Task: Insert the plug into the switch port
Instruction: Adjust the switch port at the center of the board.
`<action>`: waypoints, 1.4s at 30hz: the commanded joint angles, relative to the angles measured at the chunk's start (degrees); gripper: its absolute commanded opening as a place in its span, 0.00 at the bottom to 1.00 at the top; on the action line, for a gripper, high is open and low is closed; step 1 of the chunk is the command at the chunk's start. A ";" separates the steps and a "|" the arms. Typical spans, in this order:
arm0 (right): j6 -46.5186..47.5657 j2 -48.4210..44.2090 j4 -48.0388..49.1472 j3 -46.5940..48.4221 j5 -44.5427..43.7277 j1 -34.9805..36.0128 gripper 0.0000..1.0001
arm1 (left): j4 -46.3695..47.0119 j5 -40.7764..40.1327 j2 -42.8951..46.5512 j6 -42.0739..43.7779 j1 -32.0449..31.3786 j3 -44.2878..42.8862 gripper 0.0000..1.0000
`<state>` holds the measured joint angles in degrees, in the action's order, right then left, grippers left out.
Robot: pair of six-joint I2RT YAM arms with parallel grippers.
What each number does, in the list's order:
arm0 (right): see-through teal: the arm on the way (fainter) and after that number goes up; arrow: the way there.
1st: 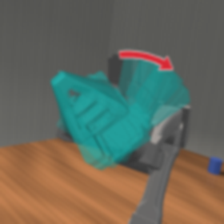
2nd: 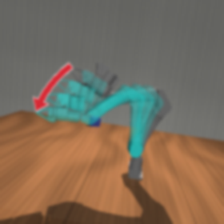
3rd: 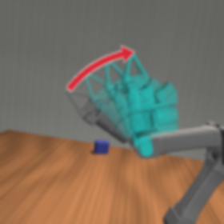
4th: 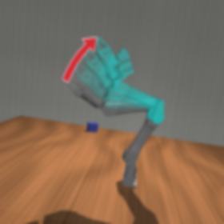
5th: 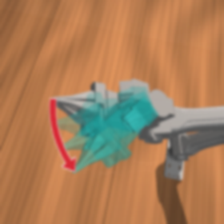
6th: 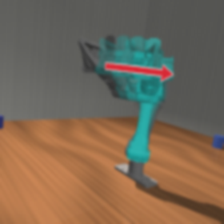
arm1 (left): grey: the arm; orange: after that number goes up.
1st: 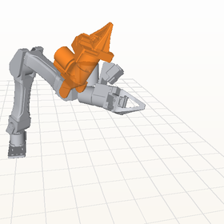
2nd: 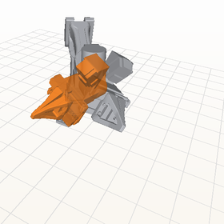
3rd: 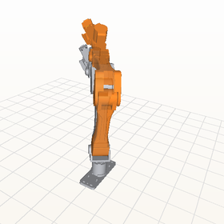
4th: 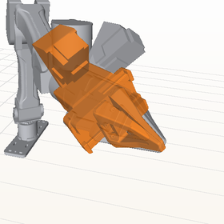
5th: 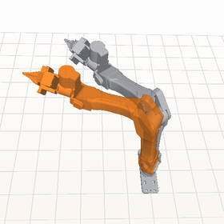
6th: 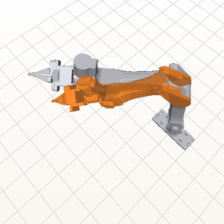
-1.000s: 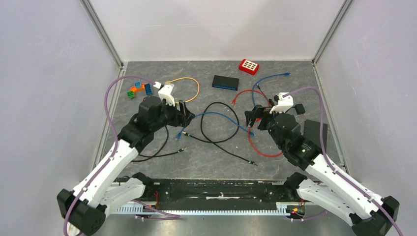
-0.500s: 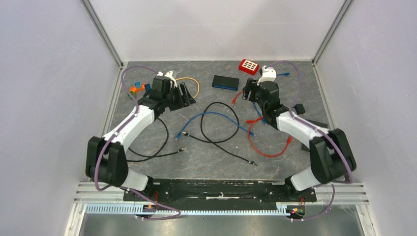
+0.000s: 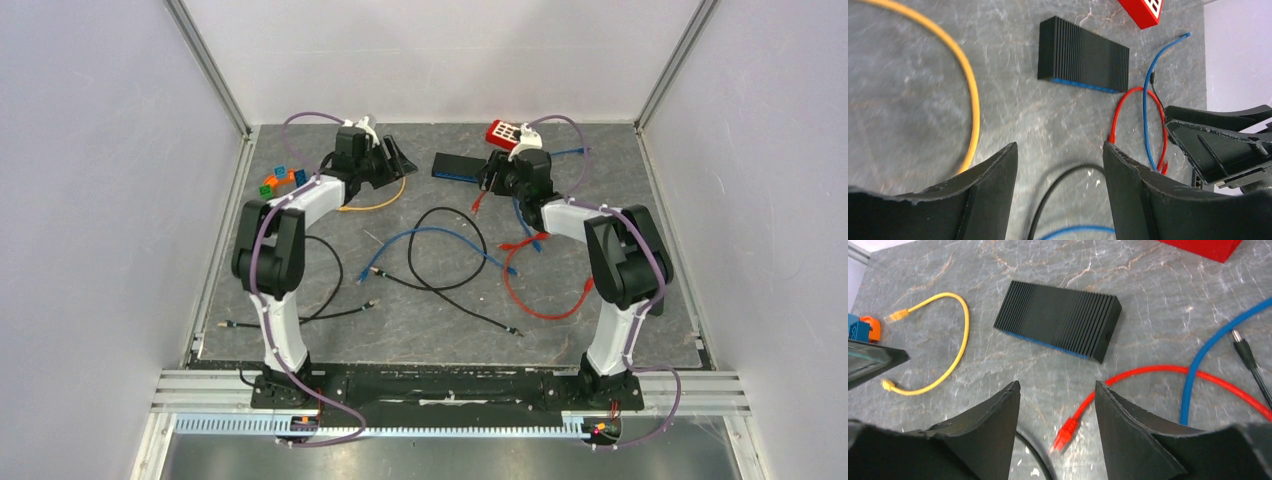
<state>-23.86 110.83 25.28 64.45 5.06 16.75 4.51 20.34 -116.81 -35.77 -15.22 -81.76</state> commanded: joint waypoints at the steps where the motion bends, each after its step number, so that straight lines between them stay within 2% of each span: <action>1: -2.48 5.53 1.98 7.69 2.22 -1.09 0.57 | 5.96 5.60 -8.86 -3.66 0.11 -9.79 0.67; 6: -0.96 10.38 0.79 12.80 1.28 -1.54 0.59 | 5.85 7.56 -16.14 -3.89 0.03 -16.36 0.66; 10: -1.42 12.15 1.16 13.39 0.20 -1.64 0.61 | 5.77 7.60 -19.74 -2.67 0.02 -19.86 0.66; 20: -5.00 19.47 1.79 18.51 1.70 -1.79 0.58 | 6.15 10.80 -27.09 -4.36 -0.94 -27.75 0.66; 28: -3.18 21.51 3.88 20.41 4.85 -2.81 0.60 | 6.19 12.11 -26.71 -3.38 -2.89 -25.96 0.63; 35: -3.02 23.45 8.76 21.64 11.15 -3.49 0.62 | 6.52 10.78 -22.26 -0.07 -4.01 -18.20 0.61; 42: 0.44 24.45 8.77 23.62 14.96 -3.49 0.52 | 8.67 9.21 -16.25 0.77 -4.97 -9.29 0.58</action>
<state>-25.74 134.80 30.00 85.34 15.03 12.64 13.47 30.44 -137.97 -37.98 -19.07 -96.14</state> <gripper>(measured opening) 0.557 0.587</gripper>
